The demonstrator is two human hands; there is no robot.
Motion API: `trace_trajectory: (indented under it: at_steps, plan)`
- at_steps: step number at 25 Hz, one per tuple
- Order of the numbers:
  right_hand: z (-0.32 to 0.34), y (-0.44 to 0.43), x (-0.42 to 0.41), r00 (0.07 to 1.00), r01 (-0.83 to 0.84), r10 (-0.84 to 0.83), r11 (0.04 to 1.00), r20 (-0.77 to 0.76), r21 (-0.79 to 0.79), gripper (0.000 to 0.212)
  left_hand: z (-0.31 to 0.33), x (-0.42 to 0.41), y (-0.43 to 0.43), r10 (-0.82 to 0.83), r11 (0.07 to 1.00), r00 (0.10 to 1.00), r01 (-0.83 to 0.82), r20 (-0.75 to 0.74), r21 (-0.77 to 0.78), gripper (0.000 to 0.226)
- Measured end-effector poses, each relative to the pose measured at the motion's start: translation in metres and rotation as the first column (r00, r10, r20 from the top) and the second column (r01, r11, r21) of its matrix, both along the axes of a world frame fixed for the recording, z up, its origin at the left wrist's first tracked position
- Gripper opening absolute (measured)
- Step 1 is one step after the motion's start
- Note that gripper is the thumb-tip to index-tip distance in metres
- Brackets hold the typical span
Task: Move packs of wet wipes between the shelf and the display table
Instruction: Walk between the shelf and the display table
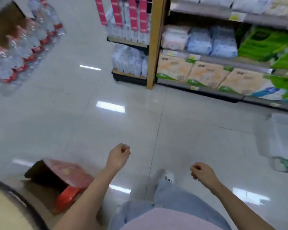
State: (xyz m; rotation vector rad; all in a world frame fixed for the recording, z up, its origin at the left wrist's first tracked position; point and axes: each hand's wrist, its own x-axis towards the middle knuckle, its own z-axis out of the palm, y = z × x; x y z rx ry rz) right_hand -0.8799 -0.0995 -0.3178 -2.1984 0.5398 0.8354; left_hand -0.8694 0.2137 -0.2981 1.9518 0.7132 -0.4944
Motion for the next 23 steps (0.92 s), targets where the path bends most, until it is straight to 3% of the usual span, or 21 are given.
trace_trajectory:
  at_steps: [12,18,23]
  plan:
    - [0.046,-0.168,0.233,0.949,0.178,-0.186,0.983,0.253,0.056,0.015,-0.017,0.200,-0.157,-0.181,0.983,0.972,0.174,-0.149,-0.061,0.020]
    - [0.038,-0.235,0.314,0.929,0.328,-0.331,0.944,0.165,0.045,0.014,-0.010,0.352,-0.228,-0.335,0.942,0.932,0.335,-0.141,-0.022,0.018]
    - [0.045,-0.291,0.366,0.867,0.484,-0.484,0.874,0.119,0.027,0.016,0.019,0.483,-0.327,-0.608,0.793,0.792,0.609,-0.050,-0.003,0.012]
